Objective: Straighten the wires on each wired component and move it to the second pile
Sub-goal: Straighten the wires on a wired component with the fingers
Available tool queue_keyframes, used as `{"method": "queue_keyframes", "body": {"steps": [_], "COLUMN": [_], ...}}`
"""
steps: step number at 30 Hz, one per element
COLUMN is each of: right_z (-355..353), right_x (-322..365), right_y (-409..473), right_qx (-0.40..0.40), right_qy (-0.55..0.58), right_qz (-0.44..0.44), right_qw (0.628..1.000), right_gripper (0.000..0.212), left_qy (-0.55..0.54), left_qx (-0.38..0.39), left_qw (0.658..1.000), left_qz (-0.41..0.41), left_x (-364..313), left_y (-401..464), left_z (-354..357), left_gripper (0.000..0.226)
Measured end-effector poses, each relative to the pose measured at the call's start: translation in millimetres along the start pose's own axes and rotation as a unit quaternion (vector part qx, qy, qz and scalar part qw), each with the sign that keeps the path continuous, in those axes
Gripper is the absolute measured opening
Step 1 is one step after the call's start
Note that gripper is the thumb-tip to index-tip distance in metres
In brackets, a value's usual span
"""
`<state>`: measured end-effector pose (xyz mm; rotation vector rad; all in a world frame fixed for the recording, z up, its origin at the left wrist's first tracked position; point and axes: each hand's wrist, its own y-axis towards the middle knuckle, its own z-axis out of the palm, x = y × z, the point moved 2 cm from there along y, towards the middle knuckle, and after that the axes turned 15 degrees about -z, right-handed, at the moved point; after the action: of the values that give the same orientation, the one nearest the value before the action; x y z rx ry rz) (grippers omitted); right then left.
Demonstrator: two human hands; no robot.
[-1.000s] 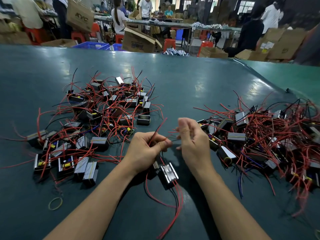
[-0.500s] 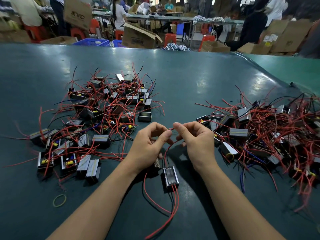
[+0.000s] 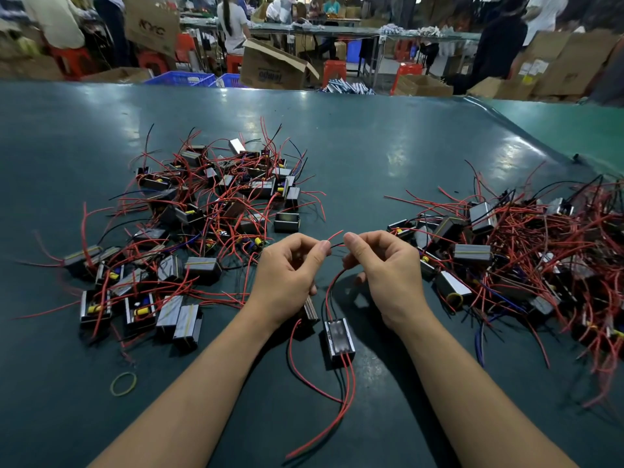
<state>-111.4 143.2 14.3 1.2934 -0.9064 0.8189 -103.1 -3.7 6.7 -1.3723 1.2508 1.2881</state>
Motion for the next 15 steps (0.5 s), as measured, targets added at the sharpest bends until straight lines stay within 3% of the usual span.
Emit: {"method": "queue_keyframes", "body": {"steps": [15], "right_z": [1.5], "right_x": [-3.5], "right_y": [2.9], "right_qx": [0.034], "right_qy": [0.049], "right_qz": [0.026], "right_qw": [0.998], "right_gripper": [0.017], "left_qy": [0.03], "left_qx": [-0.033], "left_qw": [0.998], "left_qz": [0.046], "left_x": [2.4], "left_y": [-1.9], "left_z": [-0.9], "left_gripper": [0.017]}}
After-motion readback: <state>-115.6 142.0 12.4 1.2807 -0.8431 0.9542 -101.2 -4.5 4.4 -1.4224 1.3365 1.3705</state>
